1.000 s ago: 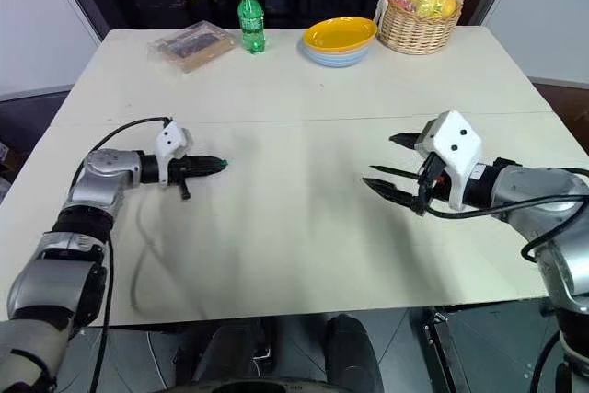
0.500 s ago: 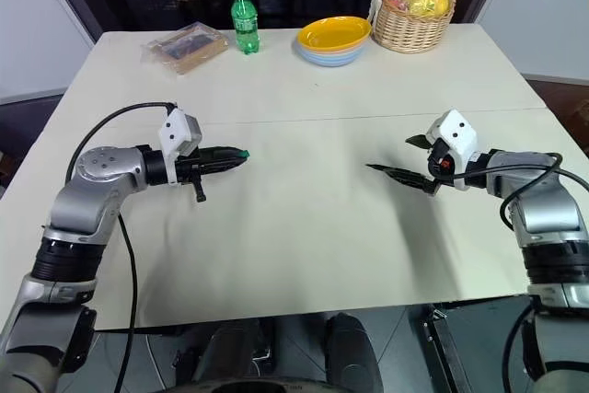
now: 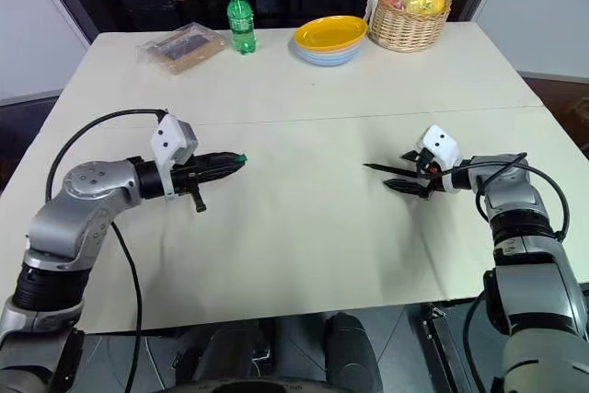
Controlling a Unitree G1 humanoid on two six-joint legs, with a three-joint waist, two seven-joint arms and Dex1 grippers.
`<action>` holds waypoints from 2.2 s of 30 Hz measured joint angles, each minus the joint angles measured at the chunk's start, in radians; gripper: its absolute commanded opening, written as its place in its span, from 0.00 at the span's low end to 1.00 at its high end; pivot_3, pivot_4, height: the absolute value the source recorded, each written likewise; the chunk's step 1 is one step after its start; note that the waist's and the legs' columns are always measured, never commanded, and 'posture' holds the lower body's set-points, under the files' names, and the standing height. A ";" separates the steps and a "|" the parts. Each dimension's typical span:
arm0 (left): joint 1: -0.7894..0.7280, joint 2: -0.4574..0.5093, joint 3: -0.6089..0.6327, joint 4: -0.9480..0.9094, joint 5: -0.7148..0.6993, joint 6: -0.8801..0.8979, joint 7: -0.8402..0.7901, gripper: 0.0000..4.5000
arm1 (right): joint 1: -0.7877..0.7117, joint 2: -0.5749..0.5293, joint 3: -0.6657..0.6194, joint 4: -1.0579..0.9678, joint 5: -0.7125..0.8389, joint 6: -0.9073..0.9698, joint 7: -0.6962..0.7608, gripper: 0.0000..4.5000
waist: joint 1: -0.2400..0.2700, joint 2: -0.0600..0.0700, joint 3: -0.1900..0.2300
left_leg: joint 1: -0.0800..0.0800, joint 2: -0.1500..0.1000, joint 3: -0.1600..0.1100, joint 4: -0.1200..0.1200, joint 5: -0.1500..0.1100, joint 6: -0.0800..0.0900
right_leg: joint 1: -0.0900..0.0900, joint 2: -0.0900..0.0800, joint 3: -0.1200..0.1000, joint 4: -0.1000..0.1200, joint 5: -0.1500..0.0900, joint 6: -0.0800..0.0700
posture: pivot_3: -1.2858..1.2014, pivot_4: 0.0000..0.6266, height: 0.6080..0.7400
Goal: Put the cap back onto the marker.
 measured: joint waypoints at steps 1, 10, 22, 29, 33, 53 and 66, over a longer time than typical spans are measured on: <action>0.002 0.003 0.000 -0.004 -0.003 0.001 0.005 0.01 | -0.006 0.003 0.000 0.013 -0.007 -0.005 0.003 1.00 | 0.000 0.000 0.000 | 0.000 0.000 0.000 0.000 0.000 0.000 | 0.001 0.000 0.000 0.000 0.000 0.000 | 0.52 0.24 1.00; 0.003 0.017 0.000 -0.013 -0.026 0.005 0.027 0.00 | -0.022 0.028 -0.012 0.077 -0.023 -0.047 0.021 0.60 | -0.003 0.000 0.000 | 0.006 0.000 0.000 0.000 0.000 0.000 | 0.006 0.000 0.000 -0.001 0.000 0.000 | 0.52 0.24 1.00; 0.002 0.039 -0.001 -0.021 -0.052 0.018 0.034 0.00 | -0.036 0.035 -0.013 0.105 -0.045 -0.070 0.024 0.01 | -0.002 0.000 0.000 | 0.010 0.000 0.000 -0.001 -0.001 -0.001 | 0.010 -0.002 0.000 -0.001 0.000 -0.001 | 0.52 0.24 1.00; -0.063 0.039 -0.096 0.095 -0.013 -0.080 -0.061 0.00 | 0.005 0.025 0.005 -0.101 -0.070 -0.080 0.056 0.01 | -0.003 0.005 0.003 | 0.010 -0.001 0.001 -0.002 -0.001 -0.001 | 0.008 -0.002 0.001 -0.001 0.000 -0.001 | 0.52 0.24 1.00; -0.137 0.034 -0.163 0.202 0.032 -0.185 -0.143 0.00 | 0.018 -0.001 0.017 -0.331 -0.072 -0.067 0.074 0.01 | -0.002 0.007 0.004 | 0.008 -0.001 0.001 -0.003 -0.001 -0.001 | 0.006 -0.002 0.001 -0.001 0.000 -0.001 | 0.52 0.24 1.00; -0.349 -0.081 -0.245 0.495 0.138 -0.416 -0.324 0.00 | 0.029 -0.011 0.105 -0.768 -0.128 0.003 0.042 0.01 | 0.000 0.007 0.004 | 0.004 -0.001 0.002 -0.002 -0.002 0.002 | 0.002 -0.001 0.000 -0.001 0.000 0.000 | 0.52 0.24 1.00; -0.352 -0.084 -0.245 0.496 0.153 -0.415 -0.346 0.00 | 0.028 0.020 0.136 -0.872 -0.128 0.051 0.027 0.01 | 0.001 0.007 0.004 | 0.001 -0.001 0.001 -0.001 -0.001 0.001 | 0.000 -0.001 0.000 0.000 0.000 0.000 | 0.52 0.24 1.00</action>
